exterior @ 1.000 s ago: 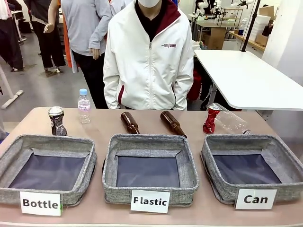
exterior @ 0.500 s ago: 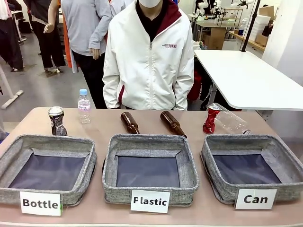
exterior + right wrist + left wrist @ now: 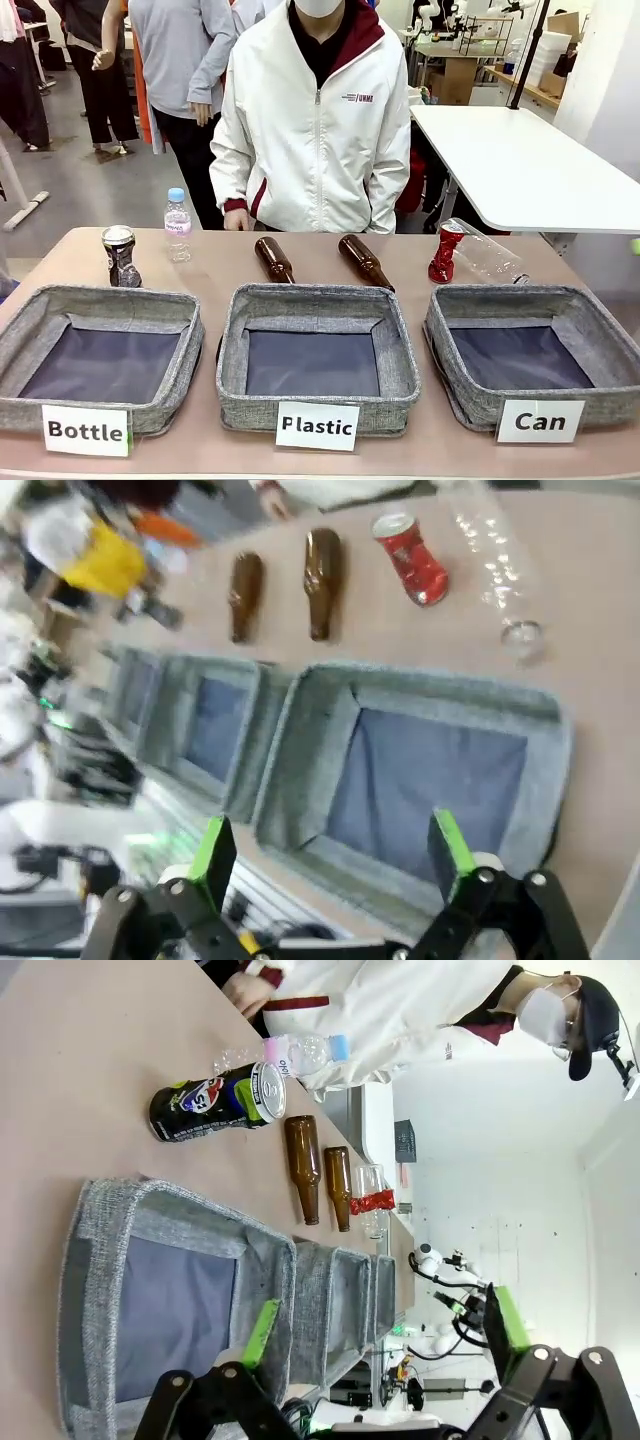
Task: Sort the can waste into the basket.
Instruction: Pick up the can waste from the table and place it in the right Fabric basket.
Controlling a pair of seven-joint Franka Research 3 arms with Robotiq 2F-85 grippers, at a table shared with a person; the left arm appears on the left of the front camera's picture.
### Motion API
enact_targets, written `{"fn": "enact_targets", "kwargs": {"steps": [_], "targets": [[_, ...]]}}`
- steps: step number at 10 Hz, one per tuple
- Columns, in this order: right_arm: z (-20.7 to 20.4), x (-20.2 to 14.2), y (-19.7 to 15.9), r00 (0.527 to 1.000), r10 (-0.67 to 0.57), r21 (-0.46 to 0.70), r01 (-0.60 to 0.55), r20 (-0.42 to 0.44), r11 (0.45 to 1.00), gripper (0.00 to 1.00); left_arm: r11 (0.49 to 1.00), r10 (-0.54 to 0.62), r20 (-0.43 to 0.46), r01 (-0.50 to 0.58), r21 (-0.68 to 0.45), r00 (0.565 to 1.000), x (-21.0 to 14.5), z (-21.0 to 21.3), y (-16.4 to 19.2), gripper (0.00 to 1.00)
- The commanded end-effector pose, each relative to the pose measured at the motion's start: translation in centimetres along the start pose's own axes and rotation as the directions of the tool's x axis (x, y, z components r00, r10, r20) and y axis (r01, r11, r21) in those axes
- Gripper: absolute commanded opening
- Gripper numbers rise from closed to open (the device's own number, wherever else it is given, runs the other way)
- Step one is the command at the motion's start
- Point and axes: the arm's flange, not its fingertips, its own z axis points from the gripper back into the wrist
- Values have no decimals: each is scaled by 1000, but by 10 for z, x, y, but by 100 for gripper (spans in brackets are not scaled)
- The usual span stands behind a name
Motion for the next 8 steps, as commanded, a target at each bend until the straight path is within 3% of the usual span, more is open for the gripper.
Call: {"fn": "enact_targets", "kwargs": {"steps": [1,3,4,5,6,8], "targets": [[-52,28,0,961,259,-160,-271,-95,949,100,1000,-19,-13,19,-4,1000,-2,4,0,100],[-107,49,21,854,473,-220,-515,-219,829,100,1000,-19,-13,19,-4,1000,-2,4,0,100],[-122,45,29,814,537,-258,-580,-220,773,100,1000,-19,-13,19,-4,1000,-2,4,0,100],[-113,34,37,825,495,-252,-557,-271,791,100,1000,-19,-13,19,-4,1000,-2,4,0,100],[-116,50,44,848,468,-203,-519,-250,830,100,1000,-19,-13,19,-4,1000,-2,4,0,100],[-116,50,44,848,468,-203,-519,-250,830,100,1000,-19,-13,19,-4,1000,-2,4,0,100]]}}
